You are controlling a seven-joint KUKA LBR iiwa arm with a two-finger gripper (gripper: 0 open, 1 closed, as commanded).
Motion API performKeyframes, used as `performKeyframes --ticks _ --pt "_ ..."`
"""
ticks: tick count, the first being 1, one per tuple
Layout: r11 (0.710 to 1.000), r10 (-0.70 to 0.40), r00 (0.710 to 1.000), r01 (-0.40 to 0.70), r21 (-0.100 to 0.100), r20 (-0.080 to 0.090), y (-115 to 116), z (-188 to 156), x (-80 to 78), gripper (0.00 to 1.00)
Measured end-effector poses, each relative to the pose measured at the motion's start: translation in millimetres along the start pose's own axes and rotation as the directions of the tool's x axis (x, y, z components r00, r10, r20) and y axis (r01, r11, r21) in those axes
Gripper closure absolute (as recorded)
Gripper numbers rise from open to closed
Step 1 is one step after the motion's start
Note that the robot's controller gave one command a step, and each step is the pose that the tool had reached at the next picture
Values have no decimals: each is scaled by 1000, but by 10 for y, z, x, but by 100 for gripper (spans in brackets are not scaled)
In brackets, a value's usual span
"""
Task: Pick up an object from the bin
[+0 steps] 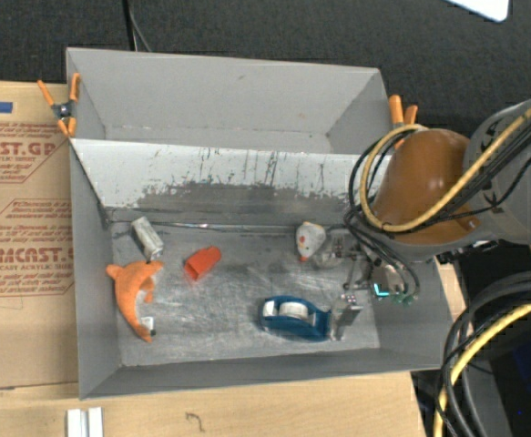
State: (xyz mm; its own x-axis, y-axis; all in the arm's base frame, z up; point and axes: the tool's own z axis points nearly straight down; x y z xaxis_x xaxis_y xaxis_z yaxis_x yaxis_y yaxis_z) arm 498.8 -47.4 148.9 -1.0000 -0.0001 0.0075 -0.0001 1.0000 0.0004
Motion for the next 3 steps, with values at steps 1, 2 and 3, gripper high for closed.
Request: performKeyframes --ticks 1,2,3 --pt "1000 -1 1000 1 1 8 1 -38 -20 0" --pt "983 -181 983 181 5 19 105 672 105 100" --pt "983 -181 983 181 5 19 105 672 105 100"
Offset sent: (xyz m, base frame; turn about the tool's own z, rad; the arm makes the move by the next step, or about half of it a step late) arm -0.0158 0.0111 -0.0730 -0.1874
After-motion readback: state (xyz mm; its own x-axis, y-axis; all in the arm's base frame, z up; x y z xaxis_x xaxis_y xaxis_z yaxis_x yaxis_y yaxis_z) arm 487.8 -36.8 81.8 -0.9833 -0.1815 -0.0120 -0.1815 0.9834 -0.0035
